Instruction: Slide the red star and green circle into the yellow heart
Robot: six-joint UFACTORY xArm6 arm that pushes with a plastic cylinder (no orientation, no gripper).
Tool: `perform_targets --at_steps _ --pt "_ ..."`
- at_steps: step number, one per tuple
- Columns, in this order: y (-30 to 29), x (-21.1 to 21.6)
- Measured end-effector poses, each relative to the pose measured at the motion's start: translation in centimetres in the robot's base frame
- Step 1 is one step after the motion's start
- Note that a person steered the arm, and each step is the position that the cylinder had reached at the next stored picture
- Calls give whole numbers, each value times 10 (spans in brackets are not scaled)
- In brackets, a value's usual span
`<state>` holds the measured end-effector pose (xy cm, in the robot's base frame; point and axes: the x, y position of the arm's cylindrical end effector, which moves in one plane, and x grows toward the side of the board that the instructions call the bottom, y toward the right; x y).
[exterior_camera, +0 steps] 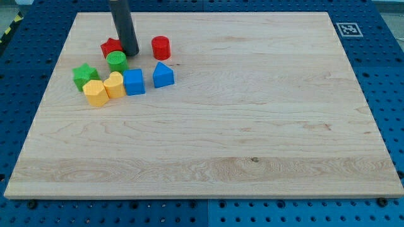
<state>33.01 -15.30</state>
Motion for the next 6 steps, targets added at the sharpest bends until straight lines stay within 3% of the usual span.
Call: perform_targets --at_steps 1,3,5,6 --pt "3 1" --pt "-8 -53" --pt "-77 -53" --pt "-77 -49"
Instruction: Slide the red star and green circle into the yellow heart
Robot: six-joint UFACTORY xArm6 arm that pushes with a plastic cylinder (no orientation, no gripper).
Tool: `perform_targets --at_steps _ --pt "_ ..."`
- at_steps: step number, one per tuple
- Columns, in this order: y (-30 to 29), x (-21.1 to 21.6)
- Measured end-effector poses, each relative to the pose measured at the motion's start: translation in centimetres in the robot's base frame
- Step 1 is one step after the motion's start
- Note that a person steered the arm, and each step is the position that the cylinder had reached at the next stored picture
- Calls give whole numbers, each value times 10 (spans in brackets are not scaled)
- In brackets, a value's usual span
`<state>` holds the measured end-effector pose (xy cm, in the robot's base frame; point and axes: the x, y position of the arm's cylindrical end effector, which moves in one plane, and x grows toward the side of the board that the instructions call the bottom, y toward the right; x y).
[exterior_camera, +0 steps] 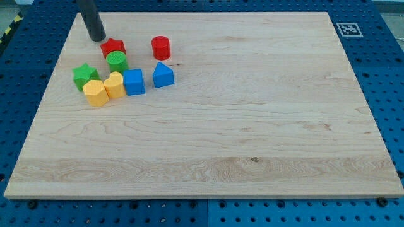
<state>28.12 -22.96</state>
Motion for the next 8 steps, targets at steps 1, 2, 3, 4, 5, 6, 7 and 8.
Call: perform_targets --at_steps 1,2,3,4,5,6,7,8 --pt "8 8" --pt "22 10" --pt "25 16" --pt "27 29" --pt "39 30" --pt "39 31" --pt "39 29" --pt "45 17"
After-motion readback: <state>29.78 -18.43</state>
